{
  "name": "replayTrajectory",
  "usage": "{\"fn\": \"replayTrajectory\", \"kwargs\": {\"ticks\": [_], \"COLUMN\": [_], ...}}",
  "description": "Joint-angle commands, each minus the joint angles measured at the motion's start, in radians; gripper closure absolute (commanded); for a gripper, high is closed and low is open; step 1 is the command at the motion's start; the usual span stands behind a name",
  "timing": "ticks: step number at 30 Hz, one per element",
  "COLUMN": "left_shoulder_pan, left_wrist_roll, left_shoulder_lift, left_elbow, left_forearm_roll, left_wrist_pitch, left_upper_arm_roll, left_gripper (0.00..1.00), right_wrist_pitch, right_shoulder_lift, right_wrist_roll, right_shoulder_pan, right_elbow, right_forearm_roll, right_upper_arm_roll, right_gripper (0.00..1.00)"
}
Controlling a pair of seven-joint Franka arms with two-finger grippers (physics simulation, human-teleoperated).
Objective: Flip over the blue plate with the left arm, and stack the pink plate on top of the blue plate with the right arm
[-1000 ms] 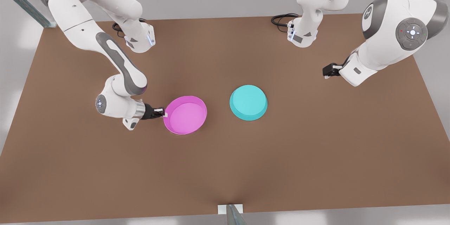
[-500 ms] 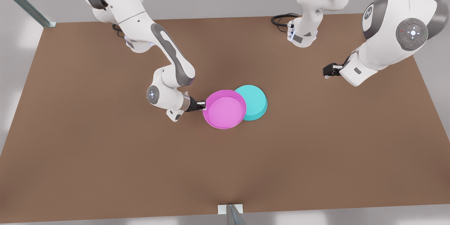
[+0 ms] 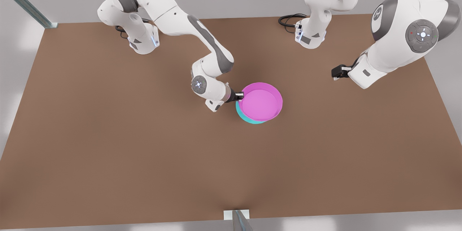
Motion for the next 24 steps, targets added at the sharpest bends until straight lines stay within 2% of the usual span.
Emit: {"fn": "replayTrajectory", "kwargs": {"ticks": [1,2,3,4,5,11,16,18,20,22,23,24], "left_shoulder_pan": [0.0,0.0,0.0,0.0,0.0,0.0,-0.015,-0.015,-0.015,-0.015,-0.015,-0.014], "left_wrist_roll": [0.0,0.0,0.0,0.0,0.0,0.0,0.006,-0.002,-0.002,-0.002,-0.003,-0.003], "left_shoulder_lift": [0.0,0.0,0.0,0.0,0.0,0.0,0.017,0.017,0.017,0.017,0.017,0.017], "left_elbow": [0.0,0.0,0.0,0.0,0.0,0.0,0.043,0.043,0.043,0.041,0.041,0.041], "left_forearm_roll": [-0.001,-0.001,-0.001,-0.001,0.001,0.001,-0.01,-0.008,-0.008,-0.007,-0.005,-0.007], "left_wrist_pitch": [0.0,0.0,0.0,0.0,0.0,0.0,0.008,0.008,0.008,0.008,0.008,0.008], "left_upper_arm_roll": [0.0,0.0,0.0,0.0,0.0,0.0,-0.015,-0.015,-0.015,-0.015,-0.015,-0.015], "left_gripper": [0.0,0.0,0.0,0.0,0.0,0.0,0.0,0.0,0.0,0.0,0.0,0.0], "right_wrist_pitch": [-0.002,-0.002,-0.002,-0.003,-0.003,-0.019,-0.02,-0.174,-0.391,-0.497,-0.5,-0.601], "right_shoulder_lift": [0.01,0.03,0.05,0.064,0.065,0.024,-0.179,-0.284,-0.398,-0.473,-0.492,-0.473], "right_wrist_roll": [0.006,0.006,0.006,0.006,0.006,0.006,-0.005,-0.082,-0.273,-0.444,-0.45,-0.45], "right_shoulder_pan": [0.008,0.053,0.061,0.059,0.061,0.056,0.007,-0.1,-0.229,-0.413,-0.502,-0.564], "right_elbow": [0.011,0.024,0.039,0.048,0.054,-0.005,-0.22,-0.291,-0.306,-0.298,-0.262,-0.144], "right_forearm_roll": [0.001,0.025,0.03,0.03,0.028,0.022,-0.022,-0.193,-0.441,-0.654,-0.748,-0.788], "right_upper_arm_roll": [-0.012,-0.057,-0.062,-0.062,-0.062,-0.065,-0.115,-0.153,-0.253,-0.273,-0.273,-0.272], "right_gripper": [0.79,0.79,0.79,0.16,0.0,0.0,0.0,0.0,0.0,0.0,0.0,0.0]}}
